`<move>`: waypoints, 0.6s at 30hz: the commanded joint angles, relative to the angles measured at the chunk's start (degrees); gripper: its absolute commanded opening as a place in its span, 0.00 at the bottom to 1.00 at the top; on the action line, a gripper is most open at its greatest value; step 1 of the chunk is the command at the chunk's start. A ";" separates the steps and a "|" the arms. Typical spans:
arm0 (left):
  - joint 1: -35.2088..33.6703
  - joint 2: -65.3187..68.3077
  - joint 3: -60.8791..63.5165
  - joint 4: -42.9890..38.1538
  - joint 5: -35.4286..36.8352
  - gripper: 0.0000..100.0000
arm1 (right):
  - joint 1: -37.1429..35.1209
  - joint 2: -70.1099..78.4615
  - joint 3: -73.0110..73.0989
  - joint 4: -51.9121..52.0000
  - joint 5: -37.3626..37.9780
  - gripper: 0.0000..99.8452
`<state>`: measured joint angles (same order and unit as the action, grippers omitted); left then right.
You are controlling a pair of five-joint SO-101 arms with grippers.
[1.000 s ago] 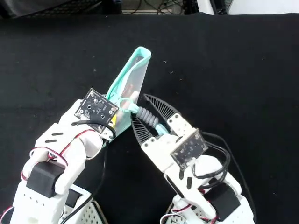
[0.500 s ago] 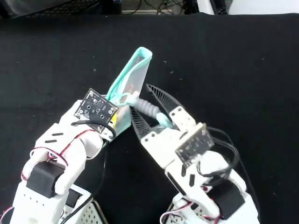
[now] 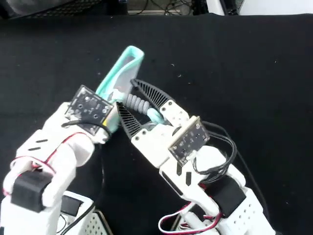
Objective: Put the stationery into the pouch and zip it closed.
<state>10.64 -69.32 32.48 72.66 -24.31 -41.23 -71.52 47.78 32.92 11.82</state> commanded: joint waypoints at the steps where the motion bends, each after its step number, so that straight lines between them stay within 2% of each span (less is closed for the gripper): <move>1: -1.45 -0.35 -4.18 0.79 -0.70 0.03 | -0.62 -0.13 -2.59 -1.23 2.81 0.03; 9: 3.56 -0.26 3.38 -1.05 -0.70 0.03 | -0.62 -2.24 6.64 -1.14 3.34 0.04; 14: 3.91 1.14 7.43 -5.01 -0.70 0.03 | -0.62 -7.16 11.91 -1.05 2.99 0.13; 18: 3.91 6.24 7.16 -5.45 -0.70 0.03 | -0.62 -12.53 10.15 4.13 3.34 0.13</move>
<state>14.07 -66.42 40.04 68.26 -24.75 -41.41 -80.66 59.91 34.15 14.64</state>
